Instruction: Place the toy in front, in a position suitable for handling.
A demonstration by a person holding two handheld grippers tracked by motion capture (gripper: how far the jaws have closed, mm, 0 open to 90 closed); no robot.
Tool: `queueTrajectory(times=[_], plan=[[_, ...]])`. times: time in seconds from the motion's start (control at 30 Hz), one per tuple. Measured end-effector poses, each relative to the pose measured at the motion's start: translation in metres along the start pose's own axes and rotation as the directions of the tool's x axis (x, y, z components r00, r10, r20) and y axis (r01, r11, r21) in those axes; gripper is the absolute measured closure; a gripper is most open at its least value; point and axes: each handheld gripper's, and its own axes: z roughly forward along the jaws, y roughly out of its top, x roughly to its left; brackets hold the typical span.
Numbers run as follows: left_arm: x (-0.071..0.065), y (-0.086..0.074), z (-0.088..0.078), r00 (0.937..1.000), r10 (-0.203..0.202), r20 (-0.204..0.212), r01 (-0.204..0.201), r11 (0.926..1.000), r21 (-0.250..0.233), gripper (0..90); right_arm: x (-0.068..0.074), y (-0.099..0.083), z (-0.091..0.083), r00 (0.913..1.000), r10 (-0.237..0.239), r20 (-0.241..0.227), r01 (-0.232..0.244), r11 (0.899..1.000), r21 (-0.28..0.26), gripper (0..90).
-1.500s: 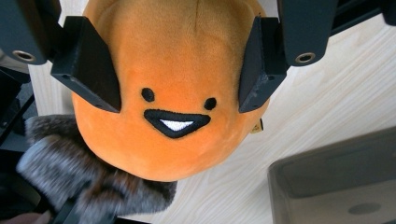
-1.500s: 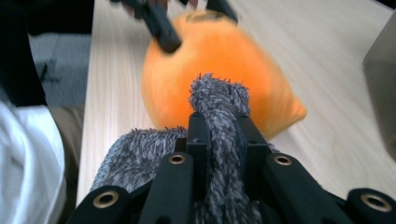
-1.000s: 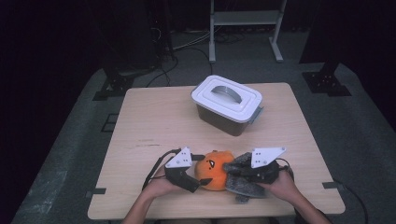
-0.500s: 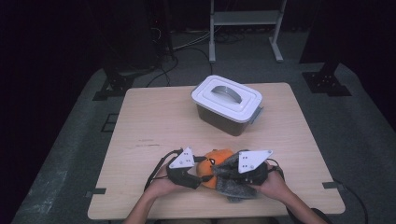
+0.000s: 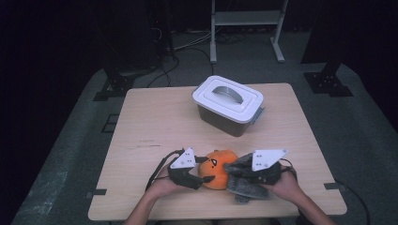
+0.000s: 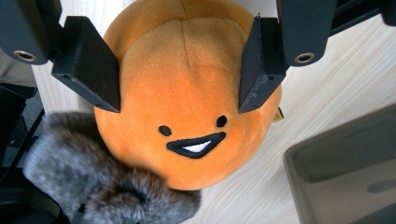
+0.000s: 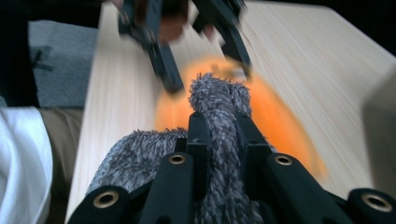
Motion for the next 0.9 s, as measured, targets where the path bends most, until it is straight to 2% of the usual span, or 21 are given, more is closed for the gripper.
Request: queueTrajectory(times=[0.07, 0.17, 0.27, 0.3, 0.43, 0.47, 0.5, 0.53, 0.57, 0.6, 0.63, 0.67, 0.7, 0.73, 0.8, 0.83, 0.87, 0.9], plan=[[0.000, -0.001, -0.002, 0.9999, 0.011, -0.004, -0.011, 0.9998, 0.014, 31.9, 0.004, 0.014, 0.020, 0.9984, -0.053, -0.019, 0.054, 0.999, 0.008, 77.9], [0.002, -0.005, -0.004, 1.0000, 0.000, -0.001, 0.000, 1.0000, 0.010, 32.1, 0.004, 0.014, 0.023, 0.9982, -0.054, -0.025, 0.054, 0.999, 0.005, 77.9], [0.002, -0.005, -0.004, 1.0000, -0.001, 0.002, 0.001, 1.0000, 0.007, 32.3, 0.004, 0.001, 0.014, 0.9994, -0.025, -0.025, 0.025, 1.000, 0.006, 78.2], [0.001, -0.005, -0.003, 0.9999, 0.011, 0.001, -0.011, 0.9999, 0.007, 32.3, 0.004, 0.001, 0.014, 0.9994, -0.025, -0.025, 0.025, 1.000, 0.006, 78.2], [-0.001, -0.004, -0.002, 0.9995, 0.032, 0.005, -0.032, 0.9995, -0.003, 32.8, -0.001, -0.018, -0.005, 0.9993, 0.036, -0.004, -0.036, 0.999, 0.024, 78.2], [-0.003, -0.004, -0.001, 0.9983, 0.056, 0.014, -0.056, 0.9984, -0.006, 34.0, -0.005, -0.024, -0.012, 0.9983, 0.059, 0.006, -0.059, 0.998, 0.022, 78.2], [-0.003, -0.004, -0.001, 0.9983, 0.056, 0.014, -0.056, 0.9984, -0.006, 34.3, -0.005, -0.024, -0.012, 0.9983, 0.059, 0.006, -0.059, 0.998, 0.022, 78.2], [-0.005, -0.004, 0.000, 0.9971, 0.073, 0.024, -0.073, 0.9973, -0.010, 34.8, -0.010, -0.024, -0.017, 0.9935, 0.114, -0.004, -0.114, 0.993, -0.018, 78.3], [-0.005, -0.004, 0.000, 0.9971, 0.073, 0.024, -0.073, 0.9973, -0.010, 34.9, -0.010, -0.024, -0.017, 0.9935, 0.114, -0.004, -0.114, 0.993, -0.018, 78.3], [-0.006, -0.004, 0.001, 0.9941, 0.104, 0.032, -0.104, 0.9945, -0.011, 35.1, -0.014, -0.020, -0.018, 0.9919, 0.127, -0.007, -0.127, 0.991, -0.045, 78.2], [-0.006, -0.004, 0.001, 0.9941, 0.104, 0.032, -0.104, 0.9945, -0.011, 35.1, -0.014, -0.020, -0.018, 0.9919, 0.127, -0.007, -0.127, 0.991, -0.045, 78.2], [-0.008, -0.003, 0.001, 0.9902, 0.134, 0.038, -0.134, 0.9909, -0.011, 35.1, -0.020, -0.011, -0.013, 0.9893, 0.143, -0.030, -0.145, 0.986, -0.085, 78.3], [-0.008, -0.003, 0.001, 0.9902, 0.134, 0.038, -0.134, 0.9909, -0.011, 35.1, -0.020, -0.011, -0.013, 0.9893, 0.143, -0.030, -0.145, 0.986, -0.085, 78.3], [-0.009, -0.004, 0.001, 0.9878, 0.151, 0.039, -0.150, 0.9886, -0.015, 35.2, -0.025, -0.001, -0.004, 0.9888, 0.141, -0.050, -0.145, 0.984, -0.099, 78.2], [-0.008, -0.005, -0.001, 0.9868, 0.158, 0.037, -0.157, 0.9875, -0.017, 35.2, -0.026, 0.004, 0.006, 0.9896, 0.131, -0.060, -0.135, 0.987, -0.086, 77.8], [-0.007, -0.006, -0.001, 0.9870, 0.156, 0.039, -0.155, 0.9878, -0.013, 35.1, -0.026, 0.006, 0.011, 0.9896, 0.127, -0.068, -0.131, 0.989, -0.063, 75.8], [-0.007, -0.006, -0.001, 0.9870, 0.156, 0.039, -0.155, 0.9878, -0.013, 35.1, -0.026, 0.005, 0.017, 0.9874, 0.131, -0.089, -0.135, 0.990, -0.041, 69.3], [-0.007, -0.007, -0.001, 0.9880, 0.149, 0.040, -0.149, 0.9888, -0.015, 35.1, -0.026, 0.005, 0.017, 0.9874, 0.131, -0.089, -0.135, 0.990, -0.041, 69.3]])
